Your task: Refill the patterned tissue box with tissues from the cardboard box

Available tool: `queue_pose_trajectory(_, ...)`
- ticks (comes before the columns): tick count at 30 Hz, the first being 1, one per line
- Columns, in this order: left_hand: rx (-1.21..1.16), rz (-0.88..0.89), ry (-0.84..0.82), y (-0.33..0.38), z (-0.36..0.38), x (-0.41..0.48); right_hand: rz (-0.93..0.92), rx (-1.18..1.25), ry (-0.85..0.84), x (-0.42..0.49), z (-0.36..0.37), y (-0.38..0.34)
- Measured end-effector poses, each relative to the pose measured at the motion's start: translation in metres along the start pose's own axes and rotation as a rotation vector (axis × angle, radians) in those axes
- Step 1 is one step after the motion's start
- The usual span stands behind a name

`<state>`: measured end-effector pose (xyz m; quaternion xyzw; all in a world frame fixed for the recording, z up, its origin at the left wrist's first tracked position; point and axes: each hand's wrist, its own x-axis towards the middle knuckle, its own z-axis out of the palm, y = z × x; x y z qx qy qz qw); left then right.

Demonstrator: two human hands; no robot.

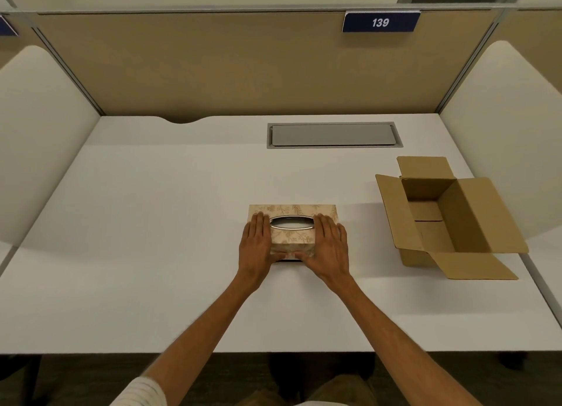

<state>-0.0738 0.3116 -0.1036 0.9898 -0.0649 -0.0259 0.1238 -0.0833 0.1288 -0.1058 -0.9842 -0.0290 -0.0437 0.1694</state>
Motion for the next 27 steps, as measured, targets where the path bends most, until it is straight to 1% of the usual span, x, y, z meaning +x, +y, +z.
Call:
queue_pose_trajectory(8,-0.043,-0.038,-0.005,0.001,0.010,-0.012,0.008,0.024,-0.031,-0.007,0.009,0.001)
queue_pose_trajectory(13,-0.025,-0.029,-0.011,0.000,0.014,-0.010,-0.024,-0.023,-0.045,-0.009,0.013,0.003)
queue_pose_trajectory(16,-0.029,-0.033,0.009,0.001,0.013,-0.011,0.005,-0.036,-0.063,-0.008,0.012,-0.001)
queue_pose_trajectory(19,-0.013,-0.029,0.023,0.002,0.014,-0.012,0.034,-0.004,-0.038,-0.007,0.014,-0.003)
queue_pose_trajectory(25,-0.112,-0.069,0.035,0.004,0.013,-0.010,0.067,0.002,-0.066,-0.002,0.017,-0.005)
queue_pose_trajectory(27,-0.145,-0.073,0.068,0.008,0.008,-0.008,0.086,0.046,-0.044,-0.001,0.011,-0.005)
